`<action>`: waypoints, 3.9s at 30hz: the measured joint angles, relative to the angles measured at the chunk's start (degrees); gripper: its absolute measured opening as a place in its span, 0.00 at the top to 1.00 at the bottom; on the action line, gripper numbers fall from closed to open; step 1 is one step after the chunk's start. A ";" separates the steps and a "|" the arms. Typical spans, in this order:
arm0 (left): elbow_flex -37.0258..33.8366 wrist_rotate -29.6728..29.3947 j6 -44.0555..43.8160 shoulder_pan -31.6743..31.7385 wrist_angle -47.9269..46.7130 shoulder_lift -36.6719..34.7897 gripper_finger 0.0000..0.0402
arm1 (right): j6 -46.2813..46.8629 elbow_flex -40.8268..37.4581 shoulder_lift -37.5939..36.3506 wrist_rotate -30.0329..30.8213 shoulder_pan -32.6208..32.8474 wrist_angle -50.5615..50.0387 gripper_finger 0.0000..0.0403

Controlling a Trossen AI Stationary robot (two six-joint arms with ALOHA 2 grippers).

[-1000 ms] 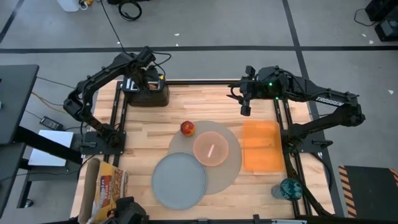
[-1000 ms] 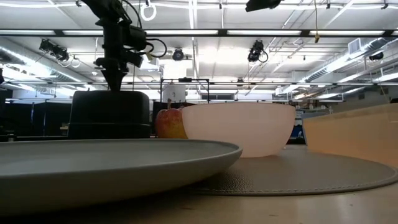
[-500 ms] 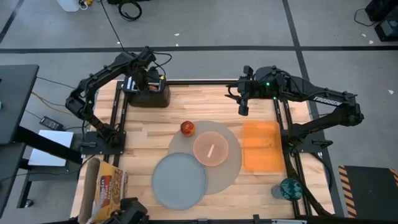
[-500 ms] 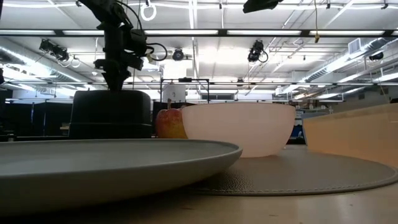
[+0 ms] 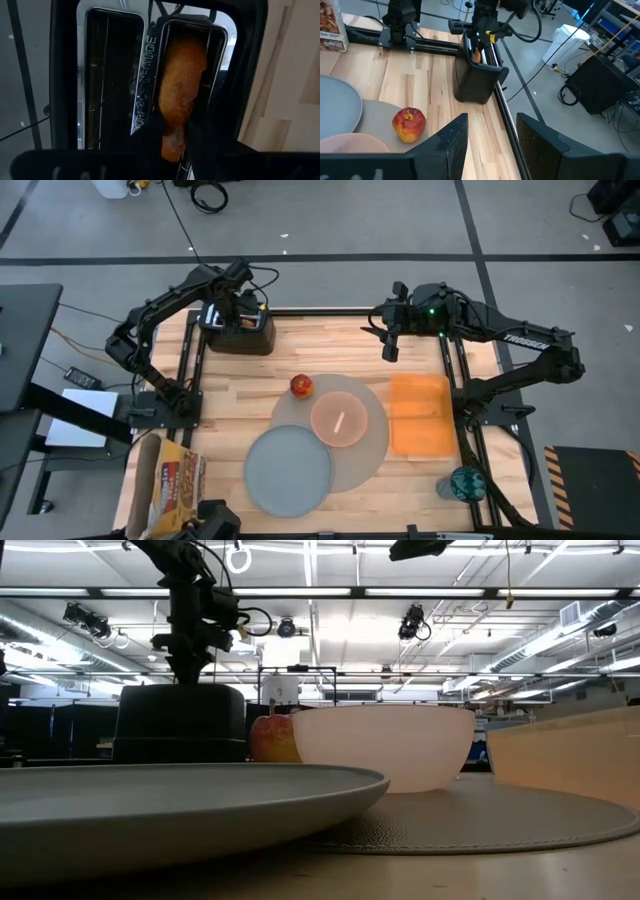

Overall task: Arrange a breakfast setting
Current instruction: Put the brown toasted bread on the blue plate, then pour the cereal from the yellow cereal box into the light orange bowl

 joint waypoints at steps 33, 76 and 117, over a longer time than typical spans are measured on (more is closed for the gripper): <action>31.68 5.33 -25.79 -9.90 -19.02 -2.86 0.93 | -6.19 0.00 -3.19 6.03 -4.92 -2.70 0.58; -23.82 14.54 -90.98 -70.12 49.82 -2.78 0.94 | 45.99 -2.16 10.95 12.07 45.65 2.14 0.70; -1.90 37.75 -110.77 -75.65 22.97 -8.57 0.64 | 24.88 -2.14 13.06 19.71 36.79 23.63 0.64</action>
